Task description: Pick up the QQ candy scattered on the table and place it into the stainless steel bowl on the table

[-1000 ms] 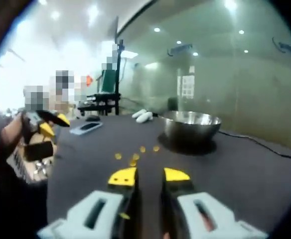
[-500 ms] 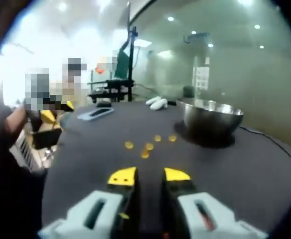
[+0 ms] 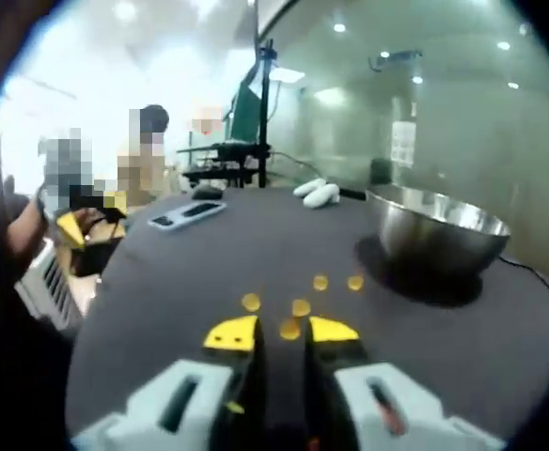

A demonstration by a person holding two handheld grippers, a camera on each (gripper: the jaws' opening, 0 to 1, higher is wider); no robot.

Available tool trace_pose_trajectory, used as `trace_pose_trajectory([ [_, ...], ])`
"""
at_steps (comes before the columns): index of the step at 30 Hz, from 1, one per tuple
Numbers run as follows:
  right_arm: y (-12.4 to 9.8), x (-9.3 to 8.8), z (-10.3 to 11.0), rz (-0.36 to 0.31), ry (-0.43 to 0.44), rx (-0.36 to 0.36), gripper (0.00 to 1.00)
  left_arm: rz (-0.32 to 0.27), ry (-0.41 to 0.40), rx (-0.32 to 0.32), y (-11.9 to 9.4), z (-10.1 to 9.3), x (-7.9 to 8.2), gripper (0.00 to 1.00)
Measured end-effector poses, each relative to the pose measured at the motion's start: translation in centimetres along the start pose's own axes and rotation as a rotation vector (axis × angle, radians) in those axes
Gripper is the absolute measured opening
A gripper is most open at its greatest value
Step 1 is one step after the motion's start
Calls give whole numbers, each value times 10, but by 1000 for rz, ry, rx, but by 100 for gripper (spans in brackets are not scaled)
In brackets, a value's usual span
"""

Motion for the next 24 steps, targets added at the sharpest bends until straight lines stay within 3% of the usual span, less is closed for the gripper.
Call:
trace_pose_trajectory([
  [9, 12, -8, -1, 42, 9, 1, 15, 5, -9, 13, -4, 3, -3, 36],
  [12, 12, -7, 0, 37, -4, 7, 10, 7, -9, 9, -3, 3, -4, 36],
  [24, 10, -7, 2, 34, 10, 0, 10, 7, -2, 1, -2, 3, -3, 36],
])
Point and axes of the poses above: the point that each gripper's makers call its tool centre point, and the gripper's own axes: y roughly forward along the fingers, z roughly to its left, x roughly out of its top, the point moved 9 cm from there along -y, roughly backward along the fingers, and after that the axes turned 2 degrees about x, right-handed, at the moved point
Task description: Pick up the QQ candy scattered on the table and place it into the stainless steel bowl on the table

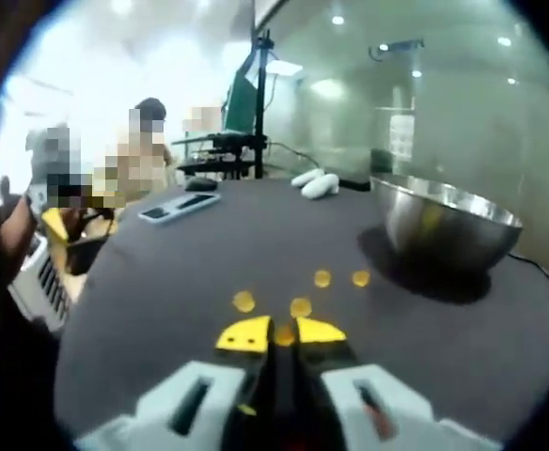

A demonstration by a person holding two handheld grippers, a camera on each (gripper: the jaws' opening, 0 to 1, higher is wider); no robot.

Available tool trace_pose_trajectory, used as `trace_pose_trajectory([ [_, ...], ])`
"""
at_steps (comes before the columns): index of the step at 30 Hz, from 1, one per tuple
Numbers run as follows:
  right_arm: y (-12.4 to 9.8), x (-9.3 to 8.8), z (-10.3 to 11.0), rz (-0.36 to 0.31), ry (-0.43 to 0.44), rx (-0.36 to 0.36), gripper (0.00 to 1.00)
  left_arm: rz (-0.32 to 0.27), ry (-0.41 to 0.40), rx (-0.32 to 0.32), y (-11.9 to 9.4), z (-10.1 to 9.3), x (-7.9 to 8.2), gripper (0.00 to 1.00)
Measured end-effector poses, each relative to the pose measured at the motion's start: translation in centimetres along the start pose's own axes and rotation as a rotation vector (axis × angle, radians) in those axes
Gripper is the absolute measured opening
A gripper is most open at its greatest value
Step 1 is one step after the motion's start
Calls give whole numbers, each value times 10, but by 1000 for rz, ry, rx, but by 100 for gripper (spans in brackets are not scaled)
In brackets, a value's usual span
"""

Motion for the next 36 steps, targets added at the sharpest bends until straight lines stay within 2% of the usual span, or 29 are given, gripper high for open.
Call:
trace_pose_trajectory([
  [10, -5, 0, 2, -8, 5, -16, 9, -2, 3, -2, 1, 1, 1, 36],
  [13, -8, 2, 2, -26, 17, -42, 9, -5, 0, -6, 1, 0, 0, 36],
  [20, -26, 22, -29, -158, 47, -359, 10, -5, 3, -9, 3, 2, 1, 36],
  [21, -27, 24, -32, -164, 51, -372, 10, -6, 4, -9, 3, 2, 2, 36],
  [24, -30, 30, -46, -197, 154, -417, 10, -6, 8, -18, 4, 1, 3, 36],
  [26, -32, 37, -53, -210, 121, -466, 10, 1, 16, -20, 5, 0, 2, 36],
  [30, -33, 53, -63, -251, 133, -523, 9, -7, 10, -21, 4, 0, 3, 36],
  [33, -29, 67, -68, -280, 96, -549, 9, -7, 12, -23, 4, 0, 3, 36],
  [36, -22, 78, -76, -266, 55, -570, 9, -7, 10, -22, 4, 0, 3, 36],
])
Point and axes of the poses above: the point that each gripper's makers call its tool centre point, and the gripper's own axes: y roughly forward along the fingers, z roughly to its left, x roughly out of its top, the point moved 9 cm from there along -y, roughly backward along the fingers, and after that the axes turned 2 degrees about x, right-handed, at the moved point
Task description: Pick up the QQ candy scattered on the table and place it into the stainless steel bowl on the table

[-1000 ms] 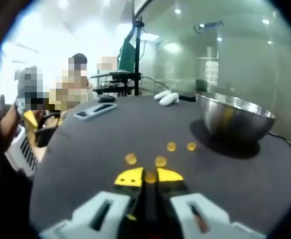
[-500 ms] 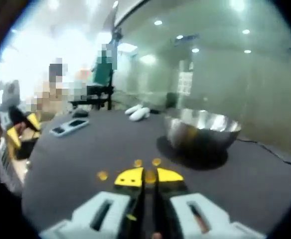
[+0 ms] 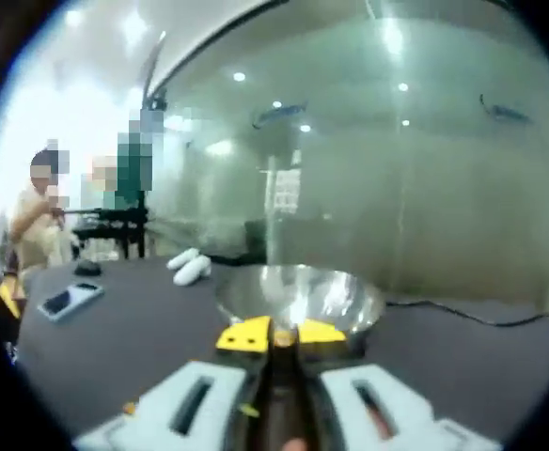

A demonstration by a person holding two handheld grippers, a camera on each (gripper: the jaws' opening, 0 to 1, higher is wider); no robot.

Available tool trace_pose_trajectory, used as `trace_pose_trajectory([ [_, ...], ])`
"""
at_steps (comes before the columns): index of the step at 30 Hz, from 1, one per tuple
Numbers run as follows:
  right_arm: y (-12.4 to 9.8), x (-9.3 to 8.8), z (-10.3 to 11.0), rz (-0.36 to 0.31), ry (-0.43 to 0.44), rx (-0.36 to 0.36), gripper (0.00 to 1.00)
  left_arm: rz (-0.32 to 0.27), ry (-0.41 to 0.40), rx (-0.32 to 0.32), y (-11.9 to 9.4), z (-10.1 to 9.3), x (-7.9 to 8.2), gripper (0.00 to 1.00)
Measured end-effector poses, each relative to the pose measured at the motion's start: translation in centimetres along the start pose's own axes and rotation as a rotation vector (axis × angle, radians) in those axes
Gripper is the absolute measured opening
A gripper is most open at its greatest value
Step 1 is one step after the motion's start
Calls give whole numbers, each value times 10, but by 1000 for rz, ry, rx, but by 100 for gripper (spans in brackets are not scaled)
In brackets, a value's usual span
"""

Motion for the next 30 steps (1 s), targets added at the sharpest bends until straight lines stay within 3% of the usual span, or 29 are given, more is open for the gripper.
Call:
trace_pose_trajectory([
  [2, 8, 8, -2, -19, -66, -19, 9, -1, 0, -1, 0, 0, 0, 36],
  [6, 30, 14, -9, -19, -79, -23, 9, -2, -3, -1, -1, 1, -1, 36],
  [11, 44, 14, -14, 1, -16, -13, 10, 4, -9, 4, -2, 2, -3, 36],
  [14, 46, 15, -12, 0, 17, -1, 10, 10, -6, -3, -3, 2, -3, 36],
  [17, 47, 14, -12, 7, -33, -28, 11, 8, -3, 1, -2, 4, -2, 36],
  [20, 48, 12, -12, 0, 14, 10, 23, 7, -3, 4, -1, 4, -1, 36],
  [22, 49, 11, -14, 11, -12, 6, 20, 6, -4, 2, -1, 4, -2, 36],
  [30, 46, 8, -17, 22, 23, 20, 19, 12, 1, -1, 2, 4, -1, 36],
])
Point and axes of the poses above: the point that each gripper's makers call its tool centre point, and the gripper's own axes: y roughly forward along the fingers, z roughly to its left, x roughly out of its top, the point moved 9 cm from there along -y, roughly backward along the fingers, and after that the axes turned 2 degrees about x, right-handed, at the moved point
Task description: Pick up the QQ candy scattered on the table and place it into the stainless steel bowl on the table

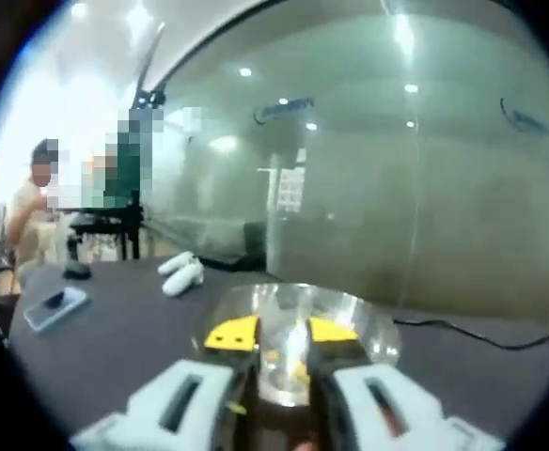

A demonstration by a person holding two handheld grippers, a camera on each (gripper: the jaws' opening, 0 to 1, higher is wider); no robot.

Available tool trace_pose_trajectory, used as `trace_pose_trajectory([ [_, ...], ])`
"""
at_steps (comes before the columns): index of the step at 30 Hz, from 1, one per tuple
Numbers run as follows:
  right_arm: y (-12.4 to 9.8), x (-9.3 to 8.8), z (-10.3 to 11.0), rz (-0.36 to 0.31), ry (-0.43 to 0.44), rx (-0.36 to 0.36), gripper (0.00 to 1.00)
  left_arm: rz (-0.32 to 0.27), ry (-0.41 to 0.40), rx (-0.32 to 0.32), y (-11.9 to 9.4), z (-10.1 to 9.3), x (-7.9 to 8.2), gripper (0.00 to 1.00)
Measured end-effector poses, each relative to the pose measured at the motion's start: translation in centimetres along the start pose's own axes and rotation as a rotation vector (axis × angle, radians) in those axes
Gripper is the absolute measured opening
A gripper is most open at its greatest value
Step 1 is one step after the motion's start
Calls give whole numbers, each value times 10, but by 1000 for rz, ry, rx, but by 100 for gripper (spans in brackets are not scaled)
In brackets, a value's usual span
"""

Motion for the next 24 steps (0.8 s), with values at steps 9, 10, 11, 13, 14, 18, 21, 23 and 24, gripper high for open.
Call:
trace_pose_trajectory([
  [9, -8, 3, 2, -3, 17, 22, 19, 6, 5, -1, 1, -1, 2, 36],
  [10, -10, 5, 3, -8, 20, 26, 19, 6, 9, -1, 1, -2, 2, 36],
  [11, -11, 7, 3, -19, 21, 30, 19, 6, 12, -1, 0, -2, 3, 36],
  [13, -14, 10, 4, -24, 19, 37, 19, 5, 14, -1, 0, -2, 4, 36],
  [14, -16, 11, 4, -28, 19, 40, 19, 5, 14, 2, 0, -2, 4, 36],
  [18, -23, 14, 5, -27, 15, 43, 19, 9, 12, 9, -1, -1, 4, 36],
  [21, -35, 17, 7, -30, 11, 62, 19, 6, 12, 9, -1, -1, 4, 36],
  [23, -44, 16, 7, -28, 0, 74, 19, 2, 10, 7, -2, -2, 4, 36],
  [24, -49, 15, 7, -27, -2, 84, 19, 2, 10, 6, -2, -1, 3, 36],
])
Point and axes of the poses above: the point that each gripper's makers call its tool centre point, and the gripper's own axes: y roughly forward along the fingers, z roughly to its left, x roughly out of its top, the point moved 9 cm from there along -y, roughly backward along the fingers, and after that the axes turned 2 degrees about x, right-handed, at the moved point
